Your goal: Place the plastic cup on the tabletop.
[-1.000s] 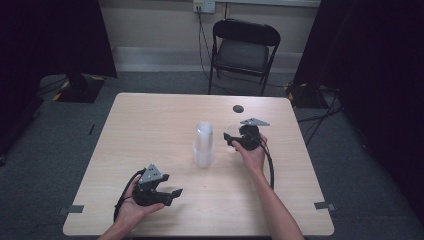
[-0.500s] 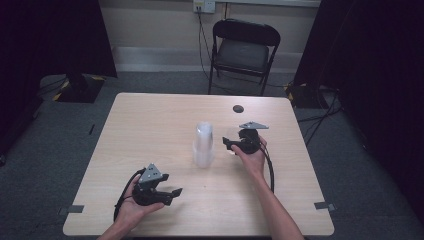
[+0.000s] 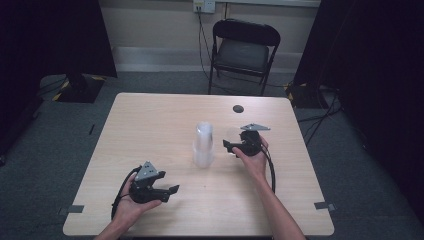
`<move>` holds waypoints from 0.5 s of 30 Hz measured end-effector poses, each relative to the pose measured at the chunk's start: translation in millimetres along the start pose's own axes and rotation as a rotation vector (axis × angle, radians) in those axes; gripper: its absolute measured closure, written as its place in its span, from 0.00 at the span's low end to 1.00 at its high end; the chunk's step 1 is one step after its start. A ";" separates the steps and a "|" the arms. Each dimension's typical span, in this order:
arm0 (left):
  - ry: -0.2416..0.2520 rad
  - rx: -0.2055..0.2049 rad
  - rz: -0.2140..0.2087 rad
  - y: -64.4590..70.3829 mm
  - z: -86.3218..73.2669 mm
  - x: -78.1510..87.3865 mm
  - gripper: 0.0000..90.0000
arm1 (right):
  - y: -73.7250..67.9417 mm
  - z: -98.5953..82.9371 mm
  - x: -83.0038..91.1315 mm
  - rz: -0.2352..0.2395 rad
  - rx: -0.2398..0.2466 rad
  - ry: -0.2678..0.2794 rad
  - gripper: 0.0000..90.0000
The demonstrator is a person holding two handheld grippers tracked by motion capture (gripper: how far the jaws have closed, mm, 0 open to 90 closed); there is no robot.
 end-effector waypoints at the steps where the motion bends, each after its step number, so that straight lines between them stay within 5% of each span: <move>1: 0.003 0.002 0.004 -1.2 0.0 0.3 0.28 | 0.2 0.2 0.4 0.002 -0.003 0.002 0.19; 15: 0.015 0.022 0.029 -7.6 0.6 3.5 0.28 | 2.5 -4.7 17.1 0.016 -0.003 -0.017 0.18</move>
Point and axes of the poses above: each handheld gripper's, and its own axes: x roughly backward along the jaws, z roughly out of its top, y roughly to its right, the point moved 1 cm from there along -x, roughly forward along the jaws, and after that the axes turned 5 degrees about y, right-handed, at the moved point
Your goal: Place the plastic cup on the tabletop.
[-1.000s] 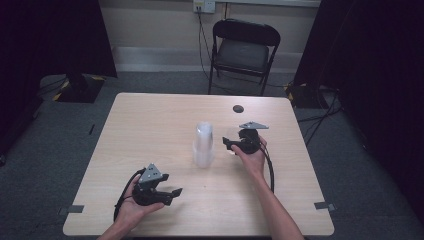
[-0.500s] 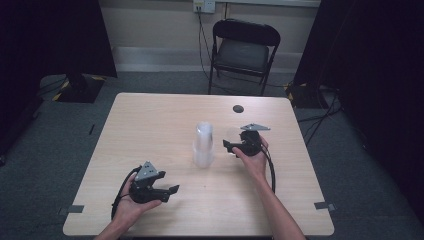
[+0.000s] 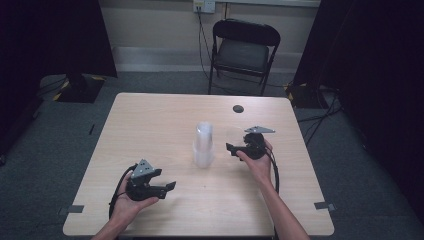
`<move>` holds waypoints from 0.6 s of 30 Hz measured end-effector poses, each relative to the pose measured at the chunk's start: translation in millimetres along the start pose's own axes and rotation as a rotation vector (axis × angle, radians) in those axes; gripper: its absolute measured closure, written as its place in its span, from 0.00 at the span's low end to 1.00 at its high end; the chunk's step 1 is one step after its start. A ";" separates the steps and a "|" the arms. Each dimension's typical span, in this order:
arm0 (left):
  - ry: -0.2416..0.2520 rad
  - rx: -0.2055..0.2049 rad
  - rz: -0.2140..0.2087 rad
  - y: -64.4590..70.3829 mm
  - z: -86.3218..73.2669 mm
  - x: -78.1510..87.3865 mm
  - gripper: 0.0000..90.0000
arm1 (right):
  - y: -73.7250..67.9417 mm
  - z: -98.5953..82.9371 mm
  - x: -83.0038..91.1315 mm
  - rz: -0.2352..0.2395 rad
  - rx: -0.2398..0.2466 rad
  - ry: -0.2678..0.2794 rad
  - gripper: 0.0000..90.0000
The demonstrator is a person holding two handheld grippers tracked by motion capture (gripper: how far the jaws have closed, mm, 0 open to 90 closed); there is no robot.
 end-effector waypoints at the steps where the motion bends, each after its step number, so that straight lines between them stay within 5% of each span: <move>1: -0.002 -0.003 0.000 0.0 -0.1 0.0 0.28 | 1.3 -0.9 2.1 0.000 0.002 -0.002 0.18; 18: -0.007 -0.002 0.016 -2.1 0.3 2.3 0.26 | 9.7 -13.5 42.1 -0.014 0.014 -0.025 0.19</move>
Point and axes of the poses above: each handheld gripper's, and its own axes: x roughly backward along the jaws, z roughly out of its top, y roughly to its right, the point moved 1 cm from there along -x, roughly forward along the jaws, and after that the axes turned 5 degrees about y, right-handed, at the moved point
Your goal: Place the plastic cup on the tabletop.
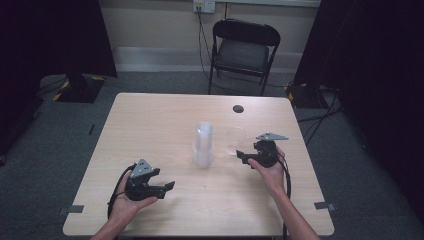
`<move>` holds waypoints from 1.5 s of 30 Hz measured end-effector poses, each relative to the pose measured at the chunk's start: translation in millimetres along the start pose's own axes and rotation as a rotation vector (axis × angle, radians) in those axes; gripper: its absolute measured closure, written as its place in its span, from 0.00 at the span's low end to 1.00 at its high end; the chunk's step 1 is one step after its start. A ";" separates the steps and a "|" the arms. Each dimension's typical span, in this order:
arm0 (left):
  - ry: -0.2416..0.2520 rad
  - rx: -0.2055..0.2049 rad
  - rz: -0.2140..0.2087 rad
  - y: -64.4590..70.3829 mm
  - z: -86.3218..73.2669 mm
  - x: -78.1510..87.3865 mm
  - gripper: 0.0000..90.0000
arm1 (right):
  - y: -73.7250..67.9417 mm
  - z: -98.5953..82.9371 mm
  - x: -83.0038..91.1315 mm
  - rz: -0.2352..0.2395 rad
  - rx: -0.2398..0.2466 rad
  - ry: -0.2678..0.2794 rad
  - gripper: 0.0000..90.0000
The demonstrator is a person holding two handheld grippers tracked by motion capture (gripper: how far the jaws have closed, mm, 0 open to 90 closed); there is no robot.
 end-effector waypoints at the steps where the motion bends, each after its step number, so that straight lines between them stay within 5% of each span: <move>1: -0.002 0.011 0.009 -0.3 -0.6 -0.1 0.25 | 0.7 -2.0 6.5 0.000 -0.001 0.002 0.19; 19: 0.005 0.036 0.013 -1.4 -1.2 1.7 0.24 | -11.1 -24.5 53.6 0.011 0.018 -0.011 0.20; 26: 0.005 0.037 0.017 -2.5 -1.4 1.2 0.23 | -5.6 -42.5 72.8 -0.008 -0.015 -0.020 0.20; 45: -0.016 0.042 0.038 -7.7 -4.3 -3.3 0.19 | 19.2 -73.5 65.8 -0.145 -0.049 -0.121 0.19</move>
Point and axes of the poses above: each handheld gripper's, and its own axes: x roughly backward along the jaws, z roughly out of its top, y roughly to its right, the point moved 1 cm from there along -x, roughly forward along the jaws, and after that the axes turned 5 degrees about y, right-handed, at the moved point
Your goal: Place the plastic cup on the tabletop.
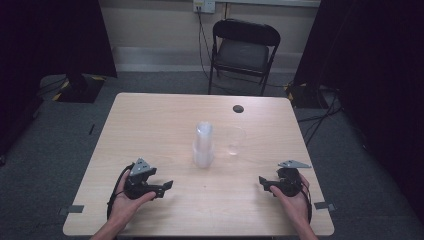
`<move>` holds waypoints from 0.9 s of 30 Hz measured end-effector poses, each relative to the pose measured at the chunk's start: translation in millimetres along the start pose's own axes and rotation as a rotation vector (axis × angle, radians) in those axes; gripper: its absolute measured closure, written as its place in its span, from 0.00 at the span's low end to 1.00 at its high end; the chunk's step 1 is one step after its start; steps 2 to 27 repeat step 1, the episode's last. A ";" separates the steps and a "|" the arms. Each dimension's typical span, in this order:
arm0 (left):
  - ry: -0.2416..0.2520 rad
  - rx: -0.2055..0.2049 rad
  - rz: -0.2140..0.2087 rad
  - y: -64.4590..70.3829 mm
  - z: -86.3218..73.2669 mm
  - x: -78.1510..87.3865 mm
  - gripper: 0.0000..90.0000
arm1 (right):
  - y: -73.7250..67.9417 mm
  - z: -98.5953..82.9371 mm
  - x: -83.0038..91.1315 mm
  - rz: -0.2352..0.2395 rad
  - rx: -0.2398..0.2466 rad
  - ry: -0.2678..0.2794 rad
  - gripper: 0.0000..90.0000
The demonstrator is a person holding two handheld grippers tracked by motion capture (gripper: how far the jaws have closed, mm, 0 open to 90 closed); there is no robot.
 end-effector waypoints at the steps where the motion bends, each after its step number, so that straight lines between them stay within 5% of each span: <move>1: 0.000 0.000 0.000 0.0 0.0 0.0 0.19 | 0.9 -0.6 -1.1 -0.009 -0.001 -0.005 0.19; 27: 0.000 0.000 0.000 0.0 0.0 0.0 0.19 | 0.9 -0.6 -1.1 -0.009 -0.001 -0.005 0.19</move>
Point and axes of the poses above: each handheld gripper's, and its own axes: x roughly backward along the jaws, z roughly out of its top, y roughly to its right, the point moved 1 cm from there along -x, roughly forward along the jaws, and after that the axes turned 5 degrees about y, right-handed, at the moved point
